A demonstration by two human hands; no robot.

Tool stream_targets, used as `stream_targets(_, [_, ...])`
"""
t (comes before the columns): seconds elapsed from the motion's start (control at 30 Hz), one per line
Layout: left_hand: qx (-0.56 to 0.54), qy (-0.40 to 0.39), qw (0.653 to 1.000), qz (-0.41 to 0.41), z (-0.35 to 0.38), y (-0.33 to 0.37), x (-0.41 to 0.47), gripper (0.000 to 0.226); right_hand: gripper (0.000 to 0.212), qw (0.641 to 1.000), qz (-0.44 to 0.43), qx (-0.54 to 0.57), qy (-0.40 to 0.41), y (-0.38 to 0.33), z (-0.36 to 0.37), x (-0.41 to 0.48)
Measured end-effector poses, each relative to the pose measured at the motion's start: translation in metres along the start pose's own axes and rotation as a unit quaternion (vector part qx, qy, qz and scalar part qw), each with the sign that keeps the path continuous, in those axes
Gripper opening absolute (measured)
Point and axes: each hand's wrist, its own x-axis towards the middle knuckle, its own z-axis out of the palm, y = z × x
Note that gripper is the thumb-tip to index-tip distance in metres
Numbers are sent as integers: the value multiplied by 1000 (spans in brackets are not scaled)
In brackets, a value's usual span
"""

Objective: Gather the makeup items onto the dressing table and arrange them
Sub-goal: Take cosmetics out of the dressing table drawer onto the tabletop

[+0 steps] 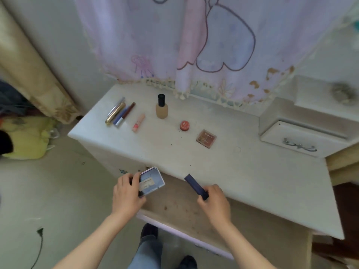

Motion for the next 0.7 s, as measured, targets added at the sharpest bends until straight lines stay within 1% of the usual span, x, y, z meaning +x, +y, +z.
stream_targets(0.1, [-20, 19, 999, -30, -15, -13, 16, 78, 18, 1000, 1, 7, 17, -24, -7, 13])
stream_targets(0.2, [-40, 6, 997, -63, -30, -30, 41, 71, 18, 1000, 6, 5, 19, -50, -8, 28])
stream_targets(0.3, [-49, 9, 996, -76, -44, -52, 70, 70, 17, 1000, 5, 0, 20, -83, -1, 51])
stream_targets(0.43, [-47, -4, 997, -63, -55, -90, 103, 68, 17, 999, 45, 28, 13, -133, 22, 86])
stream_targets(0.53, [-20, -2, 999, -32, -57, -123, 127, 70, 20, 995, 82, 47, 7, -171, 41, 117])
stream_targets(0.7, [-29, 20, 999, -16, -60, -158, 158, 70, 22, 994, 103, -14, 21, -216, 62, 152])
